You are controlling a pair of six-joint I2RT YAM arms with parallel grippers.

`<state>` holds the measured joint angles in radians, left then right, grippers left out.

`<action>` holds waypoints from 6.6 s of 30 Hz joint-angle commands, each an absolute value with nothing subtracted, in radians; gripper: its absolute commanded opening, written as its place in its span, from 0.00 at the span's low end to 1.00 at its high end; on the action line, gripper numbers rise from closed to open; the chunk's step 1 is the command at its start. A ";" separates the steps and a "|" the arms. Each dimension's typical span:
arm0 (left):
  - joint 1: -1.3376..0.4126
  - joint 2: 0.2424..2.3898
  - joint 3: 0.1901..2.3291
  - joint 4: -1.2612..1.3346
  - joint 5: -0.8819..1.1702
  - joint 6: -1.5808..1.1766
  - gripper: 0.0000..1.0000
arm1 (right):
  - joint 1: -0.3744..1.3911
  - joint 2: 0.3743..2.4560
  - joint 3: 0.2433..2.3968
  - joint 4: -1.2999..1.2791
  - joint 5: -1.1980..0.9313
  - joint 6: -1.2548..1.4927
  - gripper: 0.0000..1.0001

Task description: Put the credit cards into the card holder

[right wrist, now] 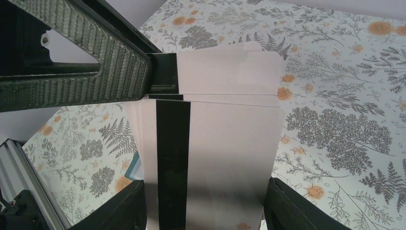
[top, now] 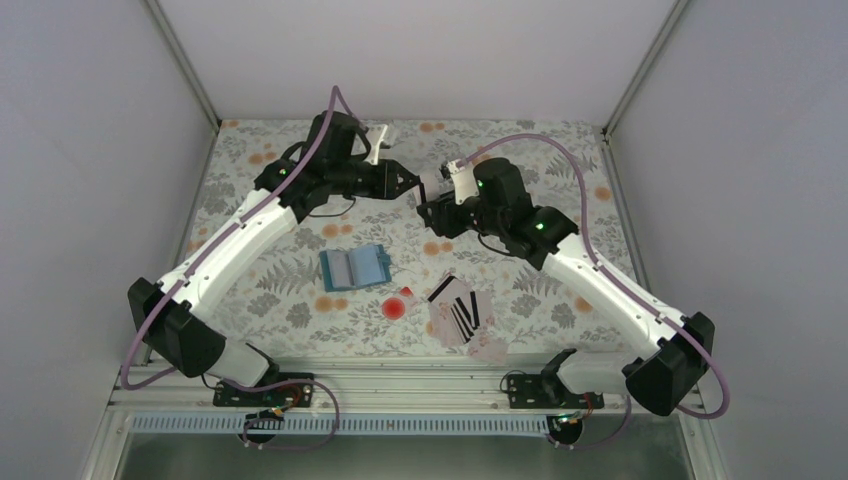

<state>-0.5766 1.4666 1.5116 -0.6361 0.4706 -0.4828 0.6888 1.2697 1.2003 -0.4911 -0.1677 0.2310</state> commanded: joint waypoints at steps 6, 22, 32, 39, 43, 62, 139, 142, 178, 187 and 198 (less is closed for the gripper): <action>-0.583 1.434 1.474 -0.556 0.526 -0.487 0.04 | 0.699 1.279 1.241 -0.479 -0.170 0.229 0.55; -0.583 1.424 1.546 -0.656 0.481 -0.507 0.02 | 0.699 1.311 1.232 -0.529 -0.074 0.248 0.66; -0.583 1.412 1.530 -0.663 0.484 -0.497 0.02 | 0.699 1.276 1.152 -0.510 -0.094 0.275 0.73; -0.583 1.420 1.527 -0.673 0.503 -0.477 0.02 | 0.700 1.238 1.106 -0.484 -0.109 0.281 0.75; -0.582 1.427 1.554 -0.692 0.510 -0.457 0.02 | 0.699 1.194 1.072 -0.482 -0.113 0.266 0.79; -0.582 1.437 1.745 -0.668 0.841 -0.399 0.02 | 0.411 0.965 1.106 -0.419 -0.859 0.282 0.84; -0.569 1.300 1.630 -0.352 0.961 -0.535 0.18 | 0.396 1.158 1.430 -0.304 -1.353 0.442 0.03; -0.569 1.309 1.641 -0.358 0.966 -0.538 0.18 | 0.401 1.163 1.431 -0.319 -1.351 0.429 0.03; -0.592 1.462 1.350 -0.215 0.976 -0.528 0.02 | 0.408 0.948 0.892 -0.291 -0.826 0.466 0.27; -0.602 1.640 1.131 -0.045 0.993 -0.505 0.02 | 0.397 0.840 0.547 -0.192 -0.643 0.533 0.27; -0.640 1.891 1.234 -0.088 0.955 -0.416 0.02 | 0.397 0.862 0.395 -0.198 -0.528 0.516 0.27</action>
